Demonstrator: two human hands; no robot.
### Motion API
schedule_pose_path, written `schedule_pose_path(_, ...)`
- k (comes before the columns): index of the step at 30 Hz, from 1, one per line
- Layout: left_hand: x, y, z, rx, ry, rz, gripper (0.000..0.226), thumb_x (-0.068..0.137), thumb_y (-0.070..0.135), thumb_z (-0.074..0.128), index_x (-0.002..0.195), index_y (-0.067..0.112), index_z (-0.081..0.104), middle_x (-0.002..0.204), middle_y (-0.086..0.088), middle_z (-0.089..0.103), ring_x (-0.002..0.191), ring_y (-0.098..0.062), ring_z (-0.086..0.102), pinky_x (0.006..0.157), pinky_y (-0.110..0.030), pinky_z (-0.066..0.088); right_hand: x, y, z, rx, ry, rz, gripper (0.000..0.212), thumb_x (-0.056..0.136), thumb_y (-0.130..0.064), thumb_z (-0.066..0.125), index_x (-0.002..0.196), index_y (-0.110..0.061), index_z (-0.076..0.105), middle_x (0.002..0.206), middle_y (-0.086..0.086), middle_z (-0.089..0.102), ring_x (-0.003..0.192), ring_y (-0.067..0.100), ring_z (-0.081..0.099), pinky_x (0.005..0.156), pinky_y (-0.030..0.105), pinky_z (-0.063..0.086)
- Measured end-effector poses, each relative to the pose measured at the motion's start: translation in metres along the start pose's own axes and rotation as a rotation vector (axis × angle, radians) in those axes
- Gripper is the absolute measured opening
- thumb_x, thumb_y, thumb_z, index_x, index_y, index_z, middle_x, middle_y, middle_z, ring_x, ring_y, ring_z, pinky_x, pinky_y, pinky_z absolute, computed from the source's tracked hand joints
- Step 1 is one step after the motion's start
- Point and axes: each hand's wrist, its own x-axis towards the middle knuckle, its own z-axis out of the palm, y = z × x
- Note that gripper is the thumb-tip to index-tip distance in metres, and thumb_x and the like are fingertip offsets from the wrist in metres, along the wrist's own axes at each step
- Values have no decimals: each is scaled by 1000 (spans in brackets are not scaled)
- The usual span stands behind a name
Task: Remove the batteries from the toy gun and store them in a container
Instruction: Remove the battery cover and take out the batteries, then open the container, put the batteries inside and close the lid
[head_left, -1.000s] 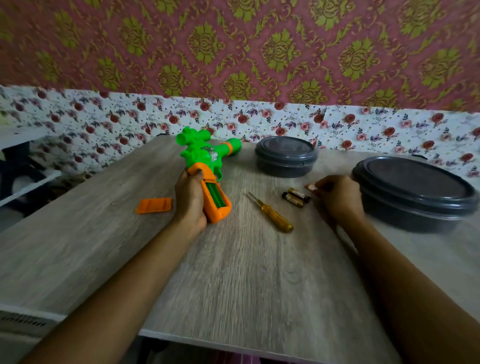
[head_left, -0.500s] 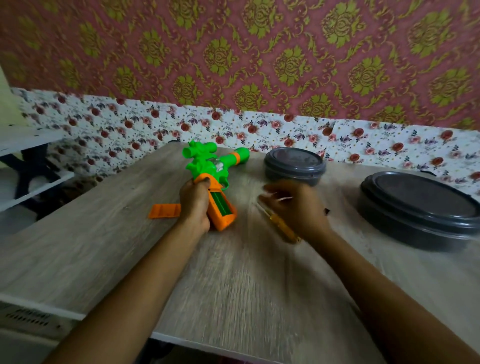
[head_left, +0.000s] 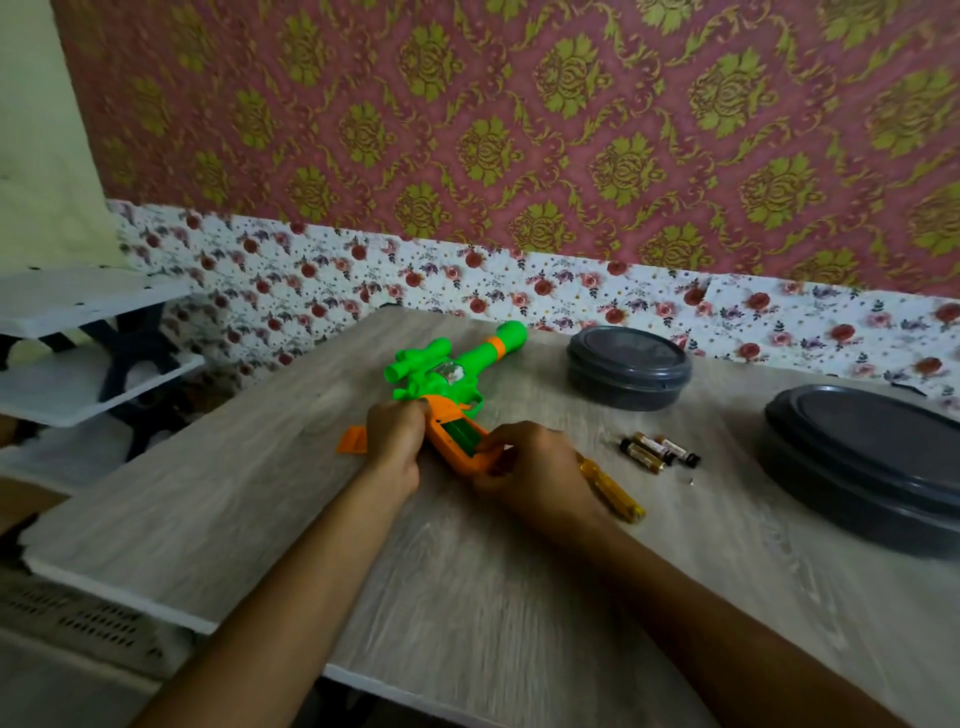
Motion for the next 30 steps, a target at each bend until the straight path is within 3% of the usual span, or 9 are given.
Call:
schedule_pose_path(3,6,-3,-8,7,33,10,28,78,-7,53,60,13,55,39,6,54,52,-15,46,54,-27,36,2,-4,3,1,1,-14,29,73,-27,72,101,-20,68,100,1,69,85,11,63,70,14,41)
schedule_pose_path(6,6,-3,-16,2,48,35,9,64,4,59,61,13,57,61,-4,57,77,-22,52,69,-34,39,3,-8,7,1,10,-17,29,72,-26,73,100,-20,69,99,1,69,85,11,63,67,11,37)
schedule_pose_path(9,4,-6,-21,8,40,55,20,77,-2,56,63,13,57,69,-7,54,82,-21,48,67,-31,38,4,-7,10,31,5,-16,28,70,-23,74,97,-19,69,99,3,69,86,14,64,75,19,47)
schedule_pose_path(14,-22,-6,-21,141,-14,203,33,87,-3,51,61,16,45,61,-2,43,52,-3,44,53,-18,32,0,-6,2,9,-51,-69,31,76,-22,71,107,-20,67,111,3,66,96,15,61,85,27,49)
schedule_pose_path(16,-37,-7,-17,216,-36,301,26,89,-1,51,70,16,53,71,4,51,61,3,47,64,-16,37,-5,-2,-10,2,-20,-92,31,77,-24,71,108,-21,66,113,0,65,97,10,57,84,24,45)
schedule_pose_path(18,-50,-10,-9,295,-72,385,17,91,2,53,105,0,61,101,2,57,92,-9,53,86,-24,38,-12,2,-26,-11,20,-103,31,80,-27,70,110,-22,65,117,-2,63,100,8,55,87,24,46)
schedule_pose_path(22,-80,-15,31,365,-302,390,49,94,6,51,141,3,38,143,-9,44,134,-20,40,113,-35,31,-39,28,-73,-87,108,-26,32,84,-28,64,115,-22,61,126,-3,57,108,11,55,91,25,49)
schedule_pose_path(26,-114,-26,87,425,-599,459,46,93,4,52,138,7,44,137,-4,51,125,-12,48,100,-17,35,-68,69,-130,-327,304,57,28,82,-28,67,109,-22,65,115,0,65,102,18,59,85,30,50)
schedule_pose_path(30,-143,-42,140,498,-804,533,48,91,5,54,138,9,44,140,-5,50,128,-16,48,108,-30,38,-97,113,-181,-615,293,248,44,83,-41,62,122,-22,58,124,5,58,114,31,45,91,37,38)
